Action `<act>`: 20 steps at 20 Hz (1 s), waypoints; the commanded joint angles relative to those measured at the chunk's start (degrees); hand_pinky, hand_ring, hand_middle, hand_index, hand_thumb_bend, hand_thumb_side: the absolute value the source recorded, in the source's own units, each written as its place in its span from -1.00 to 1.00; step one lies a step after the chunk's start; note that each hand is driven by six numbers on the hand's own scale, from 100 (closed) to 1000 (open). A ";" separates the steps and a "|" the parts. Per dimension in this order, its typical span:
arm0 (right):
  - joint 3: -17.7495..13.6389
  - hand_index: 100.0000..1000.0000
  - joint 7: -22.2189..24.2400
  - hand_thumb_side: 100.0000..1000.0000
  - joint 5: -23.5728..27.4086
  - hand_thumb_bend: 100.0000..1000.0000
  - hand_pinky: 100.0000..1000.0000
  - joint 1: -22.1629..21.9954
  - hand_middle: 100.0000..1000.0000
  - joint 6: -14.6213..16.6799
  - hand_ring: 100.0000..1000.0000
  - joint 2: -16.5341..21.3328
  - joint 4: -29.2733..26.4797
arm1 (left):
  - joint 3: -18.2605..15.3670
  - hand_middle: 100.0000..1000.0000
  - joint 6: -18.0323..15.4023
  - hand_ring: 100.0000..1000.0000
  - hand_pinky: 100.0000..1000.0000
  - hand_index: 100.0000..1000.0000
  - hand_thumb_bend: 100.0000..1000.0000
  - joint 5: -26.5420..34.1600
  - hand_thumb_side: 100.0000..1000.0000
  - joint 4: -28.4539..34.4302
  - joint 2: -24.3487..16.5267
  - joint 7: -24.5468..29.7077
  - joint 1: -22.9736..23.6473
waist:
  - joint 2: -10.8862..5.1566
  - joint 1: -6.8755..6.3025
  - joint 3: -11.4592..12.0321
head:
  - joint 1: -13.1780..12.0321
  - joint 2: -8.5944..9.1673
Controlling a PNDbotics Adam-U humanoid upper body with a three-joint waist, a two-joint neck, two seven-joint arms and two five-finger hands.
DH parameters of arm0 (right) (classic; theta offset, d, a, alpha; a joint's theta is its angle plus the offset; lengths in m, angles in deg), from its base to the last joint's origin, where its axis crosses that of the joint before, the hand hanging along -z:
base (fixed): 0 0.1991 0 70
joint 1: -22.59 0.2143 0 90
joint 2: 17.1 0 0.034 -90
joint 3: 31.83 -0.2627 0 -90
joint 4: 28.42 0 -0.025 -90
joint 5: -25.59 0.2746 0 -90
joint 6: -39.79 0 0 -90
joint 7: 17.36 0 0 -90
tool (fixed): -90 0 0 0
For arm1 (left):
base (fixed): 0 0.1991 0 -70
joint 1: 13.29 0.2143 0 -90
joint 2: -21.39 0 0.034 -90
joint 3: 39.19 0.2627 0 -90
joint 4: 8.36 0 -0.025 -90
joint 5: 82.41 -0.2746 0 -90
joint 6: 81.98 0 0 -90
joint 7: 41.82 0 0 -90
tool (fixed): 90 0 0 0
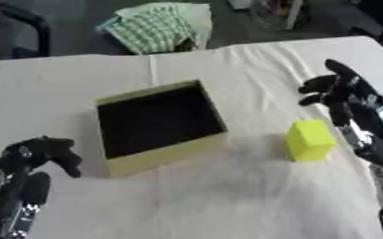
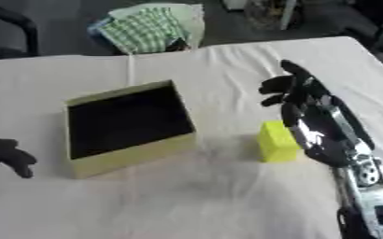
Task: Pick up objects on the table and place them in the box.
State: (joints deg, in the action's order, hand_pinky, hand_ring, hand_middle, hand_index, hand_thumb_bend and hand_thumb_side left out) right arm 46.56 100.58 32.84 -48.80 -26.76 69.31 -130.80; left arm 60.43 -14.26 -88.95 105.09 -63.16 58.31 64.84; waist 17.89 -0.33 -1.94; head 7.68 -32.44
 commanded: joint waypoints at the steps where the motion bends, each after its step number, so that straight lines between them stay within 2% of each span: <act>1: -0.18 1.00 0.15 -0.05 -0.06 -1.00 0.32 0.45 0.45 0.17 0.53 1.05 -0.31 | -0.20 -0.04 -0.05 -0.17 0.12 0.52 -1.00 -0.10 0.50 1.14 -0.57 -0.19 -0.40 | -1.04 -0.02 0.02 | 0.36 0.84; 5: -0.11 1.00 0.16 -0.06 -0.32 -1.00 0.32 0.61 0.45 0.53 0.54 1.82 -0.14 | -0.17 -0.04 -0.04 -0.17 0.12 0.52 -1.00 -0.14 0.50 1.14 -0.60 -0.15 -0.34 | -1.08 0.03 0.02 | 0.46 0.87; 8: 0.09 1.00 0.16 -0.06 -0.68 -1.00 0.32 0.87 0.46 1.59 0.55 4.01 0.35 | -0.22 -0.04 0.03 -0.17 0.12 0.52 -1.00 -0.16 0.50 1.14 -0.66 -0.19 -0.25 | -1.18 0.20 0.06 | 0.37 0.72; 14: 1.26 1.00 0.72 -0.05 -2.55 -1.00 0.37 1.14 0.54 6.75 0.60 12.64 3.43 | -0.23 -0.04 0.26 -0.17 0.12 0.52 -1.00 -0.15 0.50 1.14 -0.85 -0.18 -0.18 | -1.40 0.80 0.37 | 0.46 0.09; 20: 2.85 1.00 -0.62 -0.18 -5.78 -1.00 0.45 0.95 0.65 14.15 0.73 22.06 8.18 | -0.23 -0.04 0.48 -0.17 0.12 0.52 -1.00 -0.20 0.50 1.14 -1.10 -0.04 -0.16 | -1.47 1.46 0.69 | 0.93 -1.50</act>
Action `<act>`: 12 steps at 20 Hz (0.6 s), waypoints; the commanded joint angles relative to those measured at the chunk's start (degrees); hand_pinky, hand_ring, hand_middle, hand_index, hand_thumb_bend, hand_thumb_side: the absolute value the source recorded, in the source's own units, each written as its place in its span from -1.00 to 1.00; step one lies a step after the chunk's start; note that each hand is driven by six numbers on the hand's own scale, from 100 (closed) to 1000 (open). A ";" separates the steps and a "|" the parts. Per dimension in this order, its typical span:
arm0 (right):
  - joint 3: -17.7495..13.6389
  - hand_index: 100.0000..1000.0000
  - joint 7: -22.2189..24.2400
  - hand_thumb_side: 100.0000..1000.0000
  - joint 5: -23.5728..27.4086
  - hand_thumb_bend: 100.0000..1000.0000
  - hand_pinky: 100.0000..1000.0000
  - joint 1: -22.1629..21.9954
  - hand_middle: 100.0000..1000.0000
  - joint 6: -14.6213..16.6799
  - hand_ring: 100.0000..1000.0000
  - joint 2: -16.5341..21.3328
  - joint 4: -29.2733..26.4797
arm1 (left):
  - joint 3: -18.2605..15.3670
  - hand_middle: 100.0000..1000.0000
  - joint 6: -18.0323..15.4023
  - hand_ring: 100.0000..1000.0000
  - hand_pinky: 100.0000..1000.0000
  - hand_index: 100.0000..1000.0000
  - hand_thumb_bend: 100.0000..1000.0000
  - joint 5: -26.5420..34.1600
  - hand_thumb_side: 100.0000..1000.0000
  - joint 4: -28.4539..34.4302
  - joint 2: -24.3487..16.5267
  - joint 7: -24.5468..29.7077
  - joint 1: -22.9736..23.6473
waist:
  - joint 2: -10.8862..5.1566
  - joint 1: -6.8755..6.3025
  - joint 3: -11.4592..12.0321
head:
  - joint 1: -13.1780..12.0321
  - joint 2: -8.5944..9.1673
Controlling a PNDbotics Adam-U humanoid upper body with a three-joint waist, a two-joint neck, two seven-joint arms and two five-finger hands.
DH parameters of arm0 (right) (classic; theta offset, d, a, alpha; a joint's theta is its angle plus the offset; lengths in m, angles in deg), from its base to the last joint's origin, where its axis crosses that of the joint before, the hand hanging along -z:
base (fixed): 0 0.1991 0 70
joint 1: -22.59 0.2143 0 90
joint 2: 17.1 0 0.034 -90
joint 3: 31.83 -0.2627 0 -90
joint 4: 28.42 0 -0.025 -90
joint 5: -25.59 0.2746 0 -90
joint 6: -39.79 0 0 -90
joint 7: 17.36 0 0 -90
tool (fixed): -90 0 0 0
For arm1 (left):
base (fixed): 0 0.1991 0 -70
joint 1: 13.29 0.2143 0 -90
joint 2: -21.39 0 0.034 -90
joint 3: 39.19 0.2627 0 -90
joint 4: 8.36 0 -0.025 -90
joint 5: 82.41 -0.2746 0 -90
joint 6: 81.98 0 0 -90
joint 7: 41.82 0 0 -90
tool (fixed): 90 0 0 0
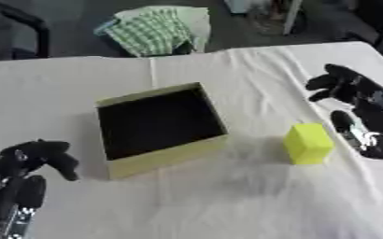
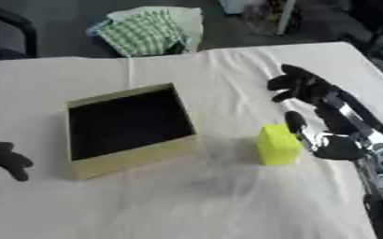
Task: Pick up objects on the table and place them in the box.
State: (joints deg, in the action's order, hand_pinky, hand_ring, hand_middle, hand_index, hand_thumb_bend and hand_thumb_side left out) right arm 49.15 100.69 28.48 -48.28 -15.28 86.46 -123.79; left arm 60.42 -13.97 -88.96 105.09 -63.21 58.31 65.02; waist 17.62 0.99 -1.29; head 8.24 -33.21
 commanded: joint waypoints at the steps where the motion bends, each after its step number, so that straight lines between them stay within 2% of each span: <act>1: 0.70 1.00 -1.13 -0.20 -2.40 -1.00 0.48 0.31 0.70 3.88 0.80 6.63 1.94 | -0.24 -0.04 0.21 -0.17 0.12 0.52 -1.00 -0.27 0.50 1.14 -1.12 -0.03 -0.27 | -1.20 0.28 0.08 | 0.40 -1.33; 4: 2.47 1.00 -2.46 -0.15 -5.89 -1.00 0.53 0.12 0.74 7.26 0.86 10.81 4.46 | -0.26 -0.04 0.24 -0.17 0.12 0.52 -1.00 -0.46 0.50 1.14 -1.26 -0.04 -0.16 | -1.22 0.60 0.23 | 0.57 -2.50; 6: 3.94 1.00 -2.73 -0.03 -8.51 -1.00 0.57 0.30 0.79 8.85 0.90 13.21 6.55 | -0.22 -0.04 0.31 -0.17 0.12 0.52 -1.00 -0.58 0.50 1.14 -1.30 0.01 -0.11 | -1.23 0.79 0.33 | 0.83 -3.25; 7: 4.59 1.00 -2.68 0.22 -9.81 -1.00 0.61 0.54 0.84 9.54 0.93 14.32 7.47 | -0.20 -0.04 0.33 -0.17 0.12 0.52 -1.00 -0.63 0.50 1.14 -1.33 0.04 -0.08 | -1.23 0.86 0.38 | 0.94 -3.53; 8: 5.23 1.00 -2.56 0.11 -11.28 -1.00 0.62 0.87 0.84 10.16 0.94 15.38 8.35 | -0.19 -0.04 0.33 -0.17 0.12 0.52 -1.00 -0.67 0.50 1.14 -1.35 0.05 -0.05 | -1.23 0.90 0.41 | 1.03 -3.77; 9: 5.90 1.00 -2.46 0.43 -12.97 -1.00 0.63 1.29 0.86 10.71 0.95 16.43 9.26 | -0.17 -0.04 0.32 -0.17 0.12 0.52 -1.00 -0.70 0.50 1.14 -1.39 0.06 -0.02 | -1.23 0.95 0.45 | 1.11 -3.99; 10: 6.55 1.00 -2.57 0.46 -14.56 -1.00 0.63 1.71 0.86 11.19 0.95 17.24 10.16 | -0.16 -0.04 0.31 -0.17 0.12 0.52 -1.00 -0.73 0.50 1.14 -1.41 0.07 0.01 | -1.23 0.99 0.49 | 1.18 -4.07; 11: 7.23 1.00 -2.66 0.60 -16.31 -1.00 0.65 2.14 0.88 11.61 0.96 18.08 11.07 | -0.14 -0.04 0.31 -0.17 0.13 0.52 -1.00 -0.77 0.50 1.14 -1.44 0.09 0.05 | -1.24 1.04 0.55 | 1.28 -4.07; 12: 7.79 1.00 -2.91 0.60 -18.04 -1.00 0.65 2.56 0.88 12.02 0.96 18.65 11.89 | -0.13 -0.04 0.30 -0.17 0.13 0.52 -1.00 -0.81 0.50 1.14 -1.47 0.12 0.09 | -1.25 1.06 0.59 | 1.35 -4.09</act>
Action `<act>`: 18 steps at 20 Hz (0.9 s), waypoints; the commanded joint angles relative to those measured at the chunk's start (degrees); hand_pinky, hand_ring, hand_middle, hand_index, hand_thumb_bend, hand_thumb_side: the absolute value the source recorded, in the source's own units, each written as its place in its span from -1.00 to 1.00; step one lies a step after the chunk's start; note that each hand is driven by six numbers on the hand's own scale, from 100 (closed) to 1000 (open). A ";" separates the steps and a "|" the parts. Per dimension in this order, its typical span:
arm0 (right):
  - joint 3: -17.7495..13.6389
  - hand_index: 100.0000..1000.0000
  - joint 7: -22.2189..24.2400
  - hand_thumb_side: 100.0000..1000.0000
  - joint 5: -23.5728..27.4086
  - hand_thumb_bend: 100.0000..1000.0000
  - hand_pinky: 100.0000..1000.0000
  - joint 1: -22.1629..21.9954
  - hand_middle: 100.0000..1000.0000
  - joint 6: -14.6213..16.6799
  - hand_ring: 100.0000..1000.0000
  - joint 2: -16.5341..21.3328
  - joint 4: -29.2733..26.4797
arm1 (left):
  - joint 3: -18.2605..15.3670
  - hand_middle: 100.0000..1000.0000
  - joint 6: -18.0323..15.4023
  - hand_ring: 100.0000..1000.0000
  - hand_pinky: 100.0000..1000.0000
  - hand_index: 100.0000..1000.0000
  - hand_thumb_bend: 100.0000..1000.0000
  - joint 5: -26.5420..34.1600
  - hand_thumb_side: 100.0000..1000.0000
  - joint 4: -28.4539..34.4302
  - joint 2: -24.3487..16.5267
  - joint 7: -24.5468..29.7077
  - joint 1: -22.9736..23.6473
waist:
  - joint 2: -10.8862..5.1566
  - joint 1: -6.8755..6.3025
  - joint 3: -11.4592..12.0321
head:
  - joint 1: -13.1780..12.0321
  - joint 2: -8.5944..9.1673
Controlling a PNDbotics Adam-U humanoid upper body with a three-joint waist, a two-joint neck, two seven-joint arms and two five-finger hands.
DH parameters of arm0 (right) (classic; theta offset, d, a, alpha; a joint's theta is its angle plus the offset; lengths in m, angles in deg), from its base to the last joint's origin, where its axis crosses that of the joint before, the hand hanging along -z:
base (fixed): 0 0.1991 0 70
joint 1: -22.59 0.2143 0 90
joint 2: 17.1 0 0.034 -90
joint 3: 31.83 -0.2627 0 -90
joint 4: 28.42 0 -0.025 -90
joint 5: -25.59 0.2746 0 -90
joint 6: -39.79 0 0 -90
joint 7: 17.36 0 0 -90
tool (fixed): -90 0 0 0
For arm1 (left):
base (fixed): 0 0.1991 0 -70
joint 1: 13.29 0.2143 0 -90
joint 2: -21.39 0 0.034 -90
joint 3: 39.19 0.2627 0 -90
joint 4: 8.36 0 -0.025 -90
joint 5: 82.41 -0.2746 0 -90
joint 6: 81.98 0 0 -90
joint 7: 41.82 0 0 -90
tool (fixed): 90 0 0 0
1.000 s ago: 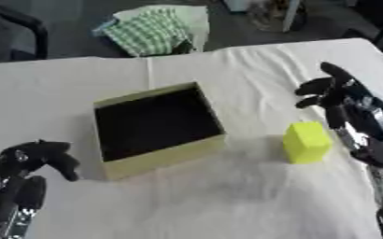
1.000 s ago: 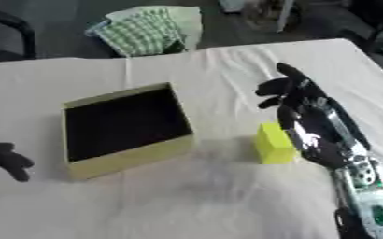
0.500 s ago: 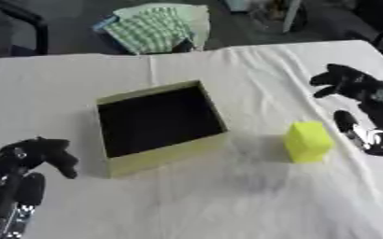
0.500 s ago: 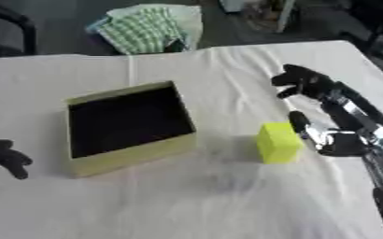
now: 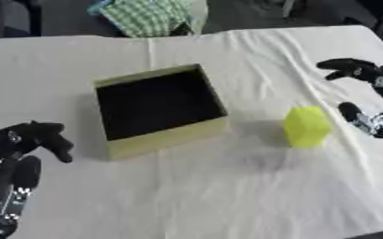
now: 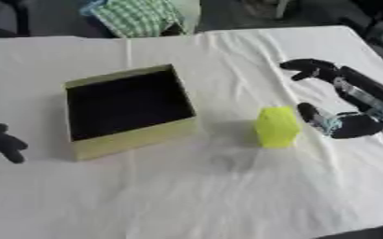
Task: Pick up objects on the table and place them in the box.
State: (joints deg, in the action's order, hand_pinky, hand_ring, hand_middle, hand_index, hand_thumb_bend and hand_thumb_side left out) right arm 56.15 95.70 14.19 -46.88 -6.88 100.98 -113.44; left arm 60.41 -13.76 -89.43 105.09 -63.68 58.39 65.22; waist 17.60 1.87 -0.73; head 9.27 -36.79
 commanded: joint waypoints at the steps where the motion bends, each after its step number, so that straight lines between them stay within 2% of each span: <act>1: 1.33 1.00 1.79 0.69 -5.53 -1.00 0.66 1.59 0.90 4.01 0.97 4.69 2.23 | -0.11 -0.04 0.10 -0.17 0.13 0.52 -1.00 -0.39 0.50 1.14 -1.02 0.06 -0.07 | -1.23 0.22 0.05 | 0.38 -0.51; 2: 1.83 1.00 1.45 0.72 -7.30 -1.00 0.66 2.04 0.90 4.40 0.97 5.16 2.75 | -0.10 -0.04 0.10 -0.17 0.13 0.52 -1.00 -0.42 0.50 1.14 -1.03 0.07 -0.04 | -1.23 0.25 0.07 | 0.40 -0.48; 3: 2.38 1.00 1.09 0.86 -9.06 -1.00 0.66 2.51 0.90 4.79 0.97 5.65 3.13 | -0.07 -0.04 0.10 -0.17 0.13 0.52 -1.00 -0.44 0.50 1.14 -1.06 0.10 -0.02 | -1.23 0.28 0.11 | 0.39 -0.54; 5: 3.49 1.00 0.34 1.00 -12.78 -1.00 0.68 3.53 0.91 5.43 0.98 6.48 3.47 | 0.00 -0.04 0.11 -0.17 0.13 0.52 -1.00 -0.49 0.51 1.14 -1.10 0.19 0.03 | -1.26 0.36 0.16 | 0.42 -0.74; 14: 8.05 1.00 -6.38 1.00 -28.95 -1.00 0.70 7.14 0.96 6.67 0.99 7.37 5.06 | 0.22 -0.04 0.21 -0.17 0.13 0.52 -1.00 -0.54 0.51 1.14 -1.22 0.57 0.14 | -1.31 0.69 0.50 | 0.98 -0.86; 18: 9.20 1.00 -8.73 0.80 -34.79 -1.00 0.72 7.72 0.98 6.86 0.99 6.94 6.38 | 0.20 -0.04 0.24 -0.17 0.13 0.52 -1.00 -0.57 0.51 1.14 -1.25 0.60 0.18 | -1.28 0.79 0.66 | 1.09 -0.95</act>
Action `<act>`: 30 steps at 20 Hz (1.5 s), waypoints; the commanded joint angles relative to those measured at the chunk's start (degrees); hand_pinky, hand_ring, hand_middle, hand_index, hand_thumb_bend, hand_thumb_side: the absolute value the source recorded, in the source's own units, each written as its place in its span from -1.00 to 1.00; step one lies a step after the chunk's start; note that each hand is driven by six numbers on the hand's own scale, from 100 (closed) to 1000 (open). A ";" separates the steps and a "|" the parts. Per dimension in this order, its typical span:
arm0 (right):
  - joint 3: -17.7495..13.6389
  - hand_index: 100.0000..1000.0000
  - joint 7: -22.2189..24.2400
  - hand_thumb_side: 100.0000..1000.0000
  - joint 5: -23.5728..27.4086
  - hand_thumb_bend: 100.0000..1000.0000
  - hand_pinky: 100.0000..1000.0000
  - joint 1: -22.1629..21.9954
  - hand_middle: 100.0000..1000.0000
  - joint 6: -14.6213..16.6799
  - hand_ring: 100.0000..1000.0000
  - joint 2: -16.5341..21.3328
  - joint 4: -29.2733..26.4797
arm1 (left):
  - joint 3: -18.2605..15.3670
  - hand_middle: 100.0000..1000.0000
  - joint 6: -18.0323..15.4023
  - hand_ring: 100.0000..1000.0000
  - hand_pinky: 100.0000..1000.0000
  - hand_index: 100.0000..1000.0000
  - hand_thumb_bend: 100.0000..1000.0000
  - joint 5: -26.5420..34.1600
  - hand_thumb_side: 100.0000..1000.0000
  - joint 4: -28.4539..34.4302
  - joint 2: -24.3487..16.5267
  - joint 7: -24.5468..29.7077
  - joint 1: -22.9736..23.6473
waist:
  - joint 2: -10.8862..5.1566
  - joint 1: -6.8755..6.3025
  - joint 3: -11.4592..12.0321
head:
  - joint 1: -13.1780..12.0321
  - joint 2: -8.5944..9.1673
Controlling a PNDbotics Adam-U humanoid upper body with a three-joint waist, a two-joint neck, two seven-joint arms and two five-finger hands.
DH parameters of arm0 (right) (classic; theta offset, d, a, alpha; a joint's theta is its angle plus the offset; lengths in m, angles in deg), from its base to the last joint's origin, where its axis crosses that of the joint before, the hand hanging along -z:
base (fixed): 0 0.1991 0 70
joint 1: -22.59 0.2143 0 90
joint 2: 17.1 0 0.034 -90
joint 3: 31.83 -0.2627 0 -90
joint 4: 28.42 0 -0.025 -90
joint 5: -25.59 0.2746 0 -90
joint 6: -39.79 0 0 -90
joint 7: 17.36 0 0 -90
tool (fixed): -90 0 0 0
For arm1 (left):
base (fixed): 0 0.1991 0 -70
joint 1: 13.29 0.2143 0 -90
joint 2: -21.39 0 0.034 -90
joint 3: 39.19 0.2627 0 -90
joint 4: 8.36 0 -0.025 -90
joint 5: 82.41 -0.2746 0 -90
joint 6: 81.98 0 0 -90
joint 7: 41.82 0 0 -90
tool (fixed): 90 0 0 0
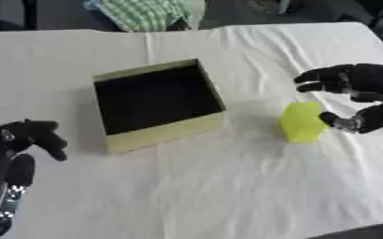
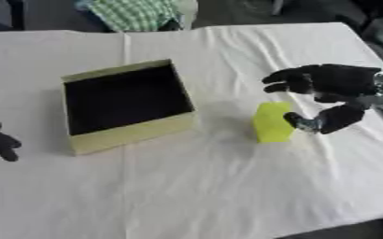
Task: Pick up objects on the table and place them in the box.
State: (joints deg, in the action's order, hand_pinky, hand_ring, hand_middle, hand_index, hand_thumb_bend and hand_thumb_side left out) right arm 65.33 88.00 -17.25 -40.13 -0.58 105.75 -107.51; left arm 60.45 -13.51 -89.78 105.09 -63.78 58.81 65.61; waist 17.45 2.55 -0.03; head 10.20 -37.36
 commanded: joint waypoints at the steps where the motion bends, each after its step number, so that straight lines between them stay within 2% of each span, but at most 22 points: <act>1: 0.25 1.00 -1.70 0.83 -4.86 -1.00 0.72 1.09 0.98 0.57 0.99 2.02 0.71 | 0.19 -0.04 0.00 -0.17 0.13 0.52 -1.00 -0.23 0.51 1.14 -1.15 0.20 -0.21 | -1.12 0.13 -0.02 | 0.20 -0.38; 6: 1.17 1.00 -4.67 0.92 -10.57 -1.00 0.72 1.53 0.98 0.70 0.99 1.32 2.09 | 0.23 -0.04 0.00 -0.17 0.13 0.52 -1.00 -0.21 0.51 1.14 -1.14 0.30 -0.24 | -1.09 0.18 0.06 | 0.33 -0.25; 12: 1.50 1.00 -7.02 1.00 -13.95 -1.00 0.72 1.81 0.98 0.75 0.98 0.54 4.19 | 0.24 -0.04 0.03 -0.17 0.13 0.52 -1.00 -0.27 0.51 1.14 -1.11 0.32 -0.21 | -1.08 0.19 0.10 | 0.43 -0.14; 27: 1.45 1.00 -8.97 0.95 -16.69 -1.00 0.68 2.71 0.89 1.29 0.93 -1.62 8.69 | 0.28 -0.04 0.11 -0.17 0.13 0.52 -1.00 -0.39 0.51 1.14 -0.96 0.40 -0.19 | -0.97 0.09 0.11 | 0.50 -0.09; 30: 1.56 1.00 -8.80 0.83 -16.44 -1.00 0.63 2.73 0.71 1.60 0.84 -2.06 9.07 | 0.25 -0.04 0.12 -0.17 0.13 0.52 -1.00 -0.40 0.51 1.14 -0.92 0.40 -0.18 | -0.95 0.07 0.15 | 0.49 -0.03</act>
State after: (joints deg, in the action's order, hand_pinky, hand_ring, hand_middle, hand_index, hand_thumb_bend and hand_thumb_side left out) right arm 66.99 78.93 -33.08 -37.61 0.70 102.54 -99.16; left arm 60.77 -13.35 -89.97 105.09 -64.16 59.02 65.63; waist 17.44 2.74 0.10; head 10.61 -37.48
